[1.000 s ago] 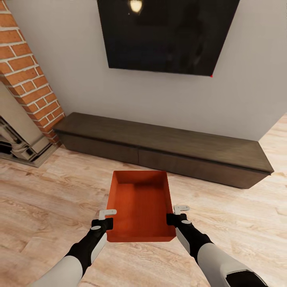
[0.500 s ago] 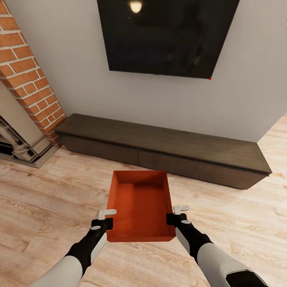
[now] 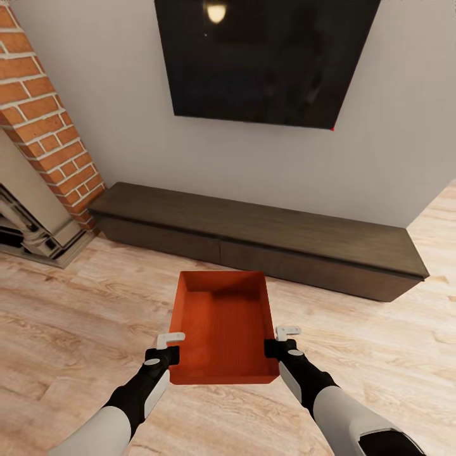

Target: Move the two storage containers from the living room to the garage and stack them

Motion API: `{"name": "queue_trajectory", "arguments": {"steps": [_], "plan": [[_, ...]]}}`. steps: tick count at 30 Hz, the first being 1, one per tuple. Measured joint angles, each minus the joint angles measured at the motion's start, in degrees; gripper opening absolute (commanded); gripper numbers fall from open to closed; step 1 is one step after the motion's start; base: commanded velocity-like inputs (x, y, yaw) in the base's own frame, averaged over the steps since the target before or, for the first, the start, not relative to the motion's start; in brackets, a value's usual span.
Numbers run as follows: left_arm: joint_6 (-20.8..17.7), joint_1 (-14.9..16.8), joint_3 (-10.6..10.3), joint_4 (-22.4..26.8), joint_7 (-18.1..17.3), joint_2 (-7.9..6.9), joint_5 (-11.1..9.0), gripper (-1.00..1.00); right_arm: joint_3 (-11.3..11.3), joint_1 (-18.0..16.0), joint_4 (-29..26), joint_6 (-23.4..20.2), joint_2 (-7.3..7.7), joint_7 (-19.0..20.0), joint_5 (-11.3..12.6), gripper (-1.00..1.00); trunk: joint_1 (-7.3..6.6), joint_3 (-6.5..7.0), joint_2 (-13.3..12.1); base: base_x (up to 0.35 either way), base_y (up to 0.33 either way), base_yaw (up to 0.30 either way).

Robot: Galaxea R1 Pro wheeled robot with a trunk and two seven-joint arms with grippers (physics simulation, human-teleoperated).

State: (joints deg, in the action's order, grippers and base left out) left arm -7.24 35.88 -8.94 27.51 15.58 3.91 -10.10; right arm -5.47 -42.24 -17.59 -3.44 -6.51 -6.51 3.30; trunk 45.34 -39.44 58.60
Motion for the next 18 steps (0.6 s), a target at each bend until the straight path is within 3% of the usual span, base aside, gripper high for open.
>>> {"name": "queue_trajectory", "arguments": {"steps": [18], "plan": [[0.0, 0.0, 0.0, 0.0, 0.0, 0.02, 0.0, -1.0, 0.0, 0.0, 0.0, 0.0, 0.01, 0.0, 0.0, -1.0, -3.96, 3.23, -7.2, 0.0, 0.0, 0.0]]}}
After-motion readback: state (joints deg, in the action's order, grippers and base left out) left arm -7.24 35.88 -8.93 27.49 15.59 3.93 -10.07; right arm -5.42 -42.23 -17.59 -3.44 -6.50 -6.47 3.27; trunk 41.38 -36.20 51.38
